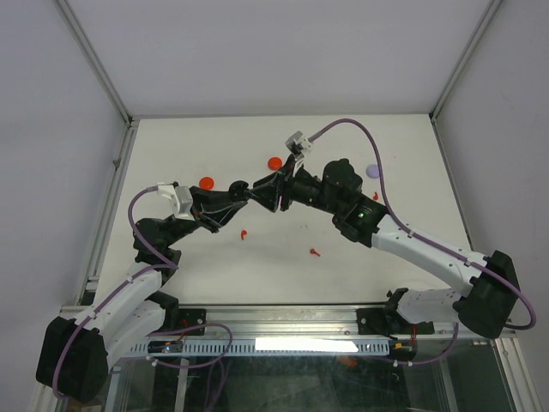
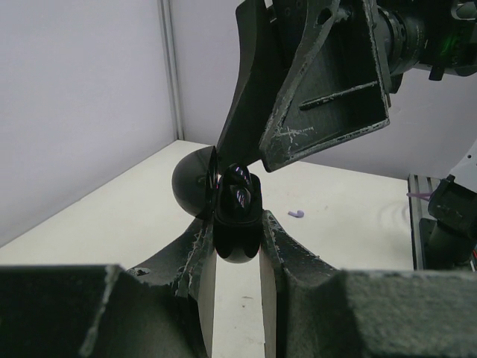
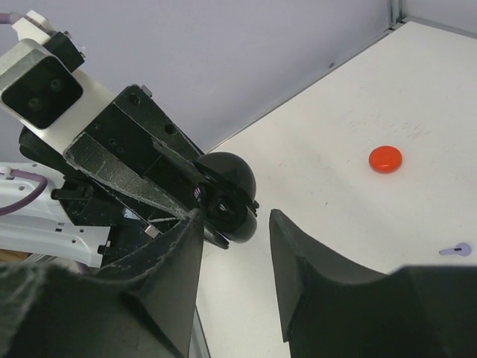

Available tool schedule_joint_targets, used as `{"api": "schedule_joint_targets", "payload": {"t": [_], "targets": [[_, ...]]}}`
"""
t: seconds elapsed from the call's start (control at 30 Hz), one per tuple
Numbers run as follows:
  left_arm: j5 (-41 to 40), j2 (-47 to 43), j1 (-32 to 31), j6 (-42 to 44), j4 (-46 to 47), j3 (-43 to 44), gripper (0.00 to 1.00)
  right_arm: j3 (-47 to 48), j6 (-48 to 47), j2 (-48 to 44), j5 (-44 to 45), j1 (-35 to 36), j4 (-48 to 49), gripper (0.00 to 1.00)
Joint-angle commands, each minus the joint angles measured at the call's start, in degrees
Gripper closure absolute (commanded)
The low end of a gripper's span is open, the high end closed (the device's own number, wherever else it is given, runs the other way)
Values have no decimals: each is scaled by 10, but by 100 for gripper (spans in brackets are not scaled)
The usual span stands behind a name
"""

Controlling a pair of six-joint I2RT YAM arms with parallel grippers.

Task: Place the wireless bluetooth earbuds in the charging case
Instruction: Close the charging case.

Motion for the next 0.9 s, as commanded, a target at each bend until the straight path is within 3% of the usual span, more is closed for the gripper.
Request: {"api": "schedule_joint_targets", "payload": {"t": [0.0, 0.3, 0.87], "targets": [[4, -7, 3, -3, 40, 5, 100, 47, -34, -27, 9, -2, -33, 55], [36, 4, 3, -11, 45, 12, 100, 130, -76, -3, -88, -12, -145, 30], [84, 25, 3, -34, 71, 18, 100, 173, -55, 72, -192, -17, -172, 25]]}}
